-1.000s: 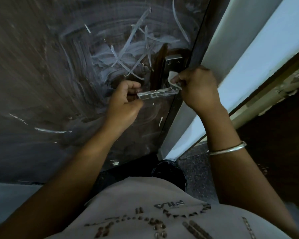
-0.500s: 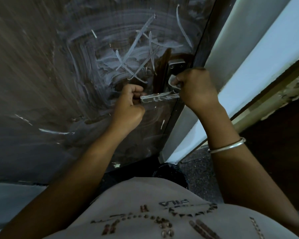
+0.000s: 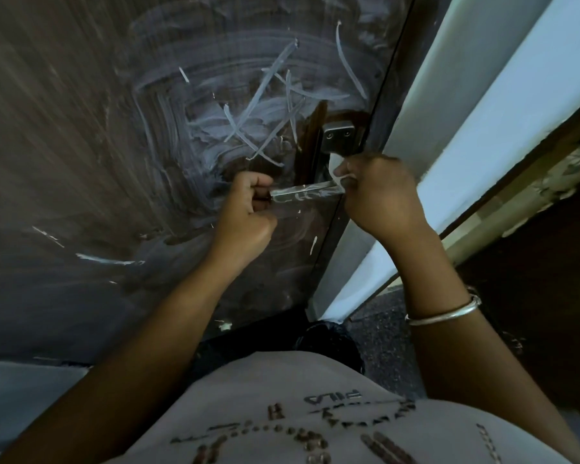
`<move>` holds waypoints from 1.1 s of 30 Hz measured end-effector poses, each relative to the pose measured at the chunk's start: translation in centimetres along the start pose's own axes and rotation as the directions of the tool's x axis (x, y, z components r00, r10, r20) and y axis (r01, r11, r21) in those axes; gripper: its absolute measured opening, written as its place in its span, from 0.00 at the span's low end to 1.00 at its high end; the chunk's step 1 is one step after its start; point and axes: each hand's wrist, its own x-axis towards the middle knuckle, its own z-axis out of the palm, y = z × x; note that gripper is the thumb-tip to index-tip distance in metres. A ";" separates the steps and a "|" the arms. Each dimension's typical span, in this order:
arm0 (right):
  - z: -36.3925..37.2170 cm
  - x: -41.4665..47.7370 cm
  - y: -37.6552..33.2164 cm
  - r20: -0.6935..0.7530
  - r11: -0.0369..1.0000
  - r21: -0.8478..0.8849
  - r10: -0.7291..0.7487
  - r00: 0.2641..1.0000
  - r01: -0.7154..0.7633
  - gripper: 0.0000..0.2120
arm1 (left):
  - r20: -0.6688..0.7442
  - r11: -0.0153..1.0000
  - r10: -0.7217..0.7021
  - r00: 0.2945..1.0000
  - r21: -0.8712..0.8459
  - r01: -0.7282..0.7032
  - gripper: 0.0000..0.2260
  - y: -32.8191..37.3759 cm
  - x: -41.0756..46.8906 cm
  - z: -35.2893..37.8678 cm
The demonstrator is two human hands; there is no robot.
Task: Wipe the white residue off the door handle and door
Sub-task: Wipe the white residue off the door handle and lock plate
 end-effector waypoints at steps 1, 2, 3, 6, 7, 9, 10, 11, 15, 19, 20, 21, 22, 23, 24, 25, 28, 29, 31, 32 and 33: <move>0.1 -0.2 -0.2 -0.009 1.000 -0.006 0.001 1.000 -0.001 0.13 | -0.007 1.000 -0.002 1.000 -0.012 0.002 0.23 0.0 -0.1 -0.1; 0.2 -0.4 -0.4 -0.021 1.000 -0.011 -0.002 1.000 0.002 0.13 | -0.012 1.000 -0.005 1.000 -0.024 0.005 0.23 0.1 -0.2 -0.1; 0.2 -0.6 -0.6 -0.037 1.000 -0.015 -0.007 0.999 0.006 0.13 | -0.015 0.999 -0.009 1.000 -0.035 0.008 0.22 0.1 -0.2 -0.1; 0.2 -1.1 -1.5 -0.094 0.998 -0.031 -0.053 0.994 0.050 0.13 | -0.017 0.998 -0.010 1.000 -0.057 0.009 0.21 0.1 -0.5 -0.3; 0.4 -1.2 -1.8 -0.113 0.997 -0.034 -0.073 0.991 0.069 0.13 | -0.021 0.998 -0.010 1.000 -0.063 0.008 0.21 0.1 -0.5 -0.3; 1.0 -1.4 -2.7 -0.110 0.991 -0.068 -0.127 0.986 0.120 0.12 | -0.028 0.998 -0.015 1.000 -0.067 0.013 0.21 0.2 -0.5 -0.3; 1.4 -1.5 -3.1 -0.091 0.984 -0.094 -0.162 0.983 0.153 0.12 | -0.032 0.997 -0.019 0.999 -0.070 0.017 0.21 0.2 -0.5 -0.3; 1.9 -1.7 -3.5 -0.079 0.977 -0.109 -0.192 0.978 0.183 0.13 | -0.036 0.997 -0.023 0.999 -0.076 0.020 0.22 0.2 -0.5 -0.3; 2.2 -1.9 -3.2 -0.139 0.981 -0.097 -0.179 0.974 0.166 0.12 | -0.030 0.997 -0.017 0.999 -0.080 0.014 0.23 0.0 -0.5 -0.5; 1.7 -2.4 -1.9 -0.207 0.995 -0.036 -0.096 0.973 0.091 0.13 | -0.028 0.997 -0.016 0.999 -0.074 0.014 0.22 -0.4 -0.5 -0.7; 1.8 -2.5 -1.8 -0.220 0.997 -0.032 -0.081 0.972 0.076 0.13 | -0.028 0.997 -0.021 0.999 -0.074 0.019 0.22 -0.6 -0.6 -0.7; 1.9 -2.6 -1.9 -0.231 0.997 -0.034 -0.073 0.970 0.067 0.13 | -0.026 0.997 -0.025 0.999 -0.074 0.023 0.22 -0.6 -0.6 -0.7; 2.2 -2.6 -2.1 -0.244 0.997 -0.043 -0.078 0.967 0.070 0.13 | -0.025 0.997 -0.029 0.999 -0.072 0.027 0.22 -0.7 -0.6 -0.7; 2.4 -2.6 -2.3 -0.258 0.995 -0.057 -0.100 0.961 0.088 0.13 | -0.025 0.997 -0.033 0.999 -0.070 0.031 0.23 -0.7 -0.6 -0.6; 2.6 -2.7 -2.7 -0.266 0.991 -0.067 -0.130 0.955 0.116 0.13 | -0.026 0.997 -0.036 0.999 -0.068 0.034 0.23 -0.7 -0.6 -0.4; 2.8 -2.7 -3.1 -0.261 0.987 -0.064 -0.159 0.952 0.148 0.13 | -0.029 0.997 -0.038 0.999 -0.066 0.036 0.24 -0.8 -0.5 -0.3; 2.7 -2.8 -3.1 -0.254 0.984 -0.037 -0.180 0.950 0.177 0.14 | -0.043 0.997 -0.035 0.998 -0.067 0.032 0.23 -0.8 -0.3 -0.1; 2.5 -2.8 -2.7 -0.260 0.986 -0.036 -0.164 0.952 0.160 0.13 | -0.045 0.997 -0.030 0.999 -0.069 0.027 0.23 -0.9 -0.2 -0.1; 2.0 -2.6 -1.8 -0.263 0.993 -0.022 -0.114 0.958 0.113 0.13 | -0.045 0.997 -0.025 0.999 -0.071 0.022 0.22 -0.8 -0.3 -0.2; 2.0 -2.6 -1.6 -0.266 0.995 -0.015 -0.097 0.959 0.096 0.13 | -0.043 0.997 -0.027 0.999 -0.069 0.024 0.22 -0.8 -0.3 -0.2; 2.1 -2.5 -1.6 -0.269 0.996 -0.017 -0.088 0.959 0.087 0.12 | -0.044 0.997 -0.033 0.999 -0.067 0.030 0.22 -0.8 -0.4 -0.3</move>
